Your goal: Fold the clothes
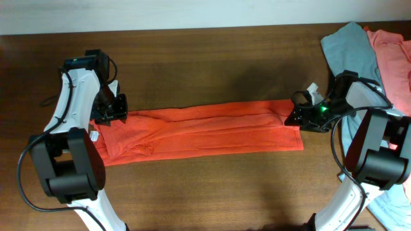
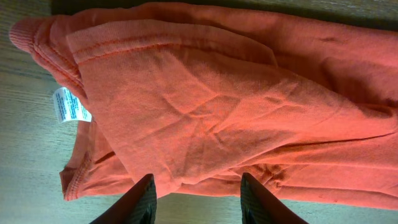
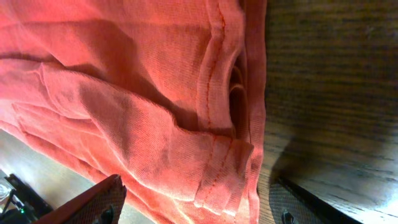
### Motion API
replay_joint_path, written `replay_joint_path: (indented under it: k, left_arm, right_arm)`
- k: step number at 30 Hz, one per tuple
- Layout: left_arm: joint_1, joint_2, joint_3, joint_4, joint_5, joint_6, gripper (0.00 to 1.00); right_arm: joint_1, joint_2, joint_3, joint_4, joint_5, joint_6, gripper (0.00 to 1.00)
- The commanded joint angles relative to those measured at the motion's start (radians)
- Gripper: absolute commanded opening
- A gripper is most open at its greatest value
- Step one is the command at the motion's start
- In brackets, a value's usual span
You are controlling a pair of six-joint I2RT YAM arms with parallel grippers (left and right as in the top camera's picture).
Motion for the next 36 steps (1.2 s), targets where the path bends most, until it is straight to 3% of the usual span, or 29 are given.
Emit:
replay_joint_path:
  k: [1,9,28,30,34,36]
  left_arm:
    - [-0.001,-0.019,0.008,-0.001,0.008,0.005,0.44]
    - [-0.001,-0.019,0.008,-0.005,0.008,0.005,0.44]
    - [-0.001,-0.019,0.008,-0.007,0.008,0.005,0.45]
    - [-0.001,-0.019,0.008,-0.009,0.008,0.005,0.44]
    - [-0.001,-0.019,0.008,-0.014,0.008,0.005,0.45]
    - [-0.001,-0.019,0.008,-0.016,0.008,0.005,0.44]
  right_arm:
    - [0.003,0.0,-0.024,0.016,0.023,0.017,0.79]
    - [0.004,0.0,-0.026,0.052,0.022,0.15,0.54]
    - [0.076,0.0,-0.129,0.135,0.023,0.15,0.53]
    - [0.083,0.0,-0.129,0.142,0.023,0.15,0.43]
    - [0.081,0.0,-0.125,0.146,0.031,0.158,0.04]
    - [0.069,0.0,-0.117,0.145,0.059,0.188,0.04]
